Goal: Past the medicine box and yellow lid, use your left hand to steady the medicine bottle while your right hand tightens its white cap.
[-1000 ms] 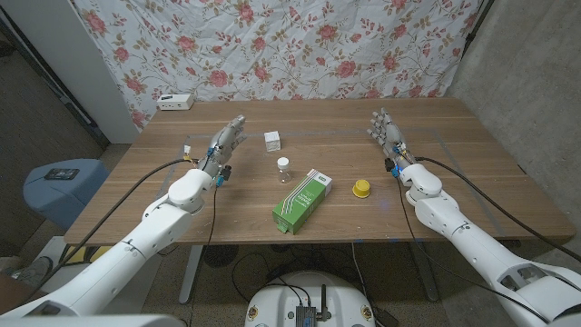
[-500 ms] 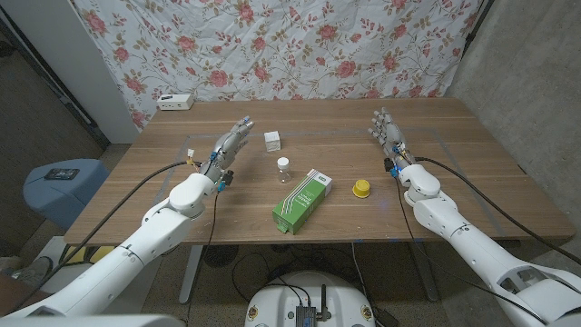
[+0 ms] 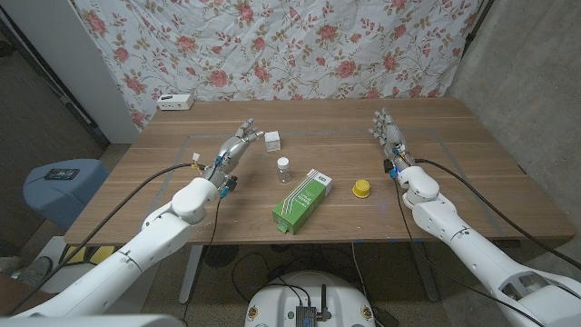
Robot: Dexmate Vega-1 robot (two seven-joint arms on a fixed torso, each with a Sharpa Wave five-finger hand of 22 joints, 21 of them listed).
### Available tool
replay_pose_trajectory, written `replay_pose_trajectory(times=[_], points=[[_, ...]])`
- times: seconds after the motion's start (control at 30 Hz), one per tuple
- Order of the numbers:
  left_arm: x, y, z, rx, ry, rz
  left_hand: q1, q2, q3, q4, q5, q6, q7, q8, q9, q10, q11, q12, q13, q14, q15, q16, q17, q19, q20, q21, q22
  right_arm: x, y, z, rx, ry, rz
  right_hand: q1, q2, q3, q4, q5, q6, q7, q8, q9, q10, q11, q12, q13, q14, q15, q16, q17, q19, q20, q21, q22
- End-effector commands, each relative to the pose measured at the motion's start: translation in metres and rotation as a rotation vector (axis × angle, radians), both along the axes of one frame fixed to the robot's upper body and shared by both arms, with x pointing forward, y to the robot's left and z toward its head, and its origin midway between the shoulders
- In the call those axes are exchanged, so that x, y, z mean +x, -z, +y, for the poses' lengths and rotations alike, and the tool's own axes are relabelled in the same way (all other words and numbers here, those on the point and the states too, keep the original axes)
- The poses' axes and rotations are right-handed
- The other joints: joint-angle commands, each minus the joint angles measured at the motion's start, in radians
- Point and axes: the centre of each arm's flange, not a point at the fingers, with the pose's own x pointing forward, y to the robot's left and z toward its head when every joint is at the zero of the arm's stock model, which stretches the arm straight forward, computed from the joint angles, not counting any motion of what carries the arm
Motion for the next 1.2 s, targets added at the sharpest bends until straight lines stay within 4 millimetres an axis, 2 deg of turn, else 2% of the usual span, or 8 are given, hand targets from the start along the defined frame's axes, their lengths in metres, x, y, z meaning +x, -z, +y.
replay_pose_trajectory(times=[0.03, 0.1, 0.23, 0.57, 0.6, 0.73, 1.07, 1.2], points=[[-0.009, 0.006, -0.009, 0.063, 0.0, -0.01, 0.029, -0.003, -0.003, -0.006, 0.007, -0.026, -0.003, 0.0, 0.005, 0.005, -0.007, -0.001, 0.001, 0.017, -0.065, 0.005, 0.003, -0.008, -0.009, 0.006, 0.002, -0.009, 0.009, 0.0, 0.009, 0.026, 0.011, 0.004, -0.001, 0.006, -0.001, 0.004, 0.004, -0.005, 0.005, 0.0, 0.005, -0.002, 0.003, 0.003, -0.006, -0.008, 0.002, 0.003, -0.005, -0.03, 0.004, 0.002], [-0.011, 0.006, -0.008, 0.068, -0.003, -0.015, 0.067, -0.019, -0.009, -0.007, 0.013, -0.091, -0.002, -0.004, 0.004, 0.004, -0.006, -0.004, 0.001, 0.019, -0.066, 0.002, 0.003, -0.009, -0.011, 0.009, 0.002, -0.01, 0.009, 0.0, 0.013, 0.031, 0.009, 0.004, -0.001, 0.006, -0.001, 0.003, 0.005, -0.006, 0.005, 0.0, 0.005, -0.004, 0.002, 0.003, -0.007, -0.008, 0.001, 0.003, -0.006, -0.03, 0.003, 0.002], [-0.014, 0.005, -0.007, 0.089, -0.013, -0.017, 0.1, -0.035, -0.018, -0.007, 0.017, -0.138, -0.001, -0.001, 0.005, 0.008, -0.007, -0.004, 0.001, 0.035, -0.065, 0.005, 0.003, 0.003, -0.019, 0.014, 0.002, -0.013, 0.01, 0.001, 0.017, 0.038, 0.007, 0.003, -0.001, 0.007, 0.0, 0.003, 0.007, -0.007, 0.006, 0.0, 0.005, -0.002, 0.002, 0.003, -0.007, -0.008, 0.002, 0.003, -0.007, -0.03, 0.003, 0.002], [-0.02, 0.004, -0.011, 0.173, -0.048, -0.064, 0.149, -0.066, -0.038, -0.007, 0.028, -0.184, 0.0, 0.006, 0.005, 0.007, 0.006, -0.007, 0.001, 0.063, -0.05, 0.006, 0.002, 0.003, -0.02, 0.01, 0.001, -0.019, 0.014, 0.004, 0.025, 0.06, 0.003, 0.002, 0.0, 0.007, 0.001, 0.003, 0.011, -0.003, 0.007, 0.0, 0.005, -0.003, 0.002, 0.003, -0.008, -0.007, 0.002, 0.003, -0.007, -0.03, 0.004, 0.002], [-0.021, 0.004, -0.011, 0.178, -0.052, -0.074, 0.16, -0.068, -0.042, -0.006, 0.03, -0.187, 0.001, 0.009, 0.005, 0.006, 0.004, -0.008, 0.0, 0.063, -0.048, 0.004, 0.002, -0.016, -0.029, 0.004, 0.001, -0.02, 0.014, 0.004, 0.027, 0.062, 0.002, 0.002, 0.0, 0.007, 0.001, 0.003, 0.012, -0.002, 0.007, 0.0, 0.005, -0.002, 0.002, 0.003, -0.008, -0.007, 0.002, 0.003, -0.007, -0.03, 0.004, 0.002], [-0.025, 0.004, -0.014, 0.224, -0.076, -0.107, 0.193, -0.071, -0.052, -0.004, 0.037, -0.2, 0.001, 0.013, 0.005, 0.043, -0.004, 0.003, -0.001, 0.087, -0.056, 0.008, 0.002, -0.023, -0.063, 0.007, 0.002, -0.021, 0.017, 0.004, 0.039, 0.073, -0.005, 0.001, 0.0, 0.007, 0.001, 0.003, 0.016, -0.007, 0.009, 0.0, 0.006, -0.001, 0.003, 0.004, -0.007, -0.005, 0.003, 0.003, -0.008, -0.029, 0.004, 0.002], [-0.026, 0.009, -0.019, 0.264, -0.114, -0.161, 0.222, -0.075, -0.067, -0.002, 0.042, -0.225, 0.008, 0.013, 0.005, 0.061, 0.001, 0.003, -0.001, 0.107, -0.061, 0.009, 0.002, -0.017, -0.071, 0.012, 0.002, -0.024, 0.019, 0.006, 0.042, 0.087, -0.012, -0.001, -0.001, 0.008, 0.002, 0.003, 0.018, -0.008, 0.009, 0.0, 0.009, 0.0, 0.004, 0.004, -0.006, -0.006, 0.004, 0.003, -0.008, -0.029, 0.004, 0.002], [-0.027, 0.014, -0.022, 0.264, -0.144, -0.193, 0.235, -0.078, -0.083, 0.003, 0.046, -0.22, 0.011, 0.018, 0.005, 0.093, -0.001, 0.009, -0.001, 0.136, -0.065, 0.013, 0.002, 0.002, -0.087, 0.017, 0.002, -0.027, 0.019, 0.005, 0.043, 0.094, -0.015, -0.001, -0.001, 0.008, 0.002, 0.003, 0.018, -0.008, 0.008, 0.0, 0.009, 0.002, 0.004, 0.004, -0.006, -0.006, 0.004, 0.004, -0.008, -0.029, 0.004, 0.002]])
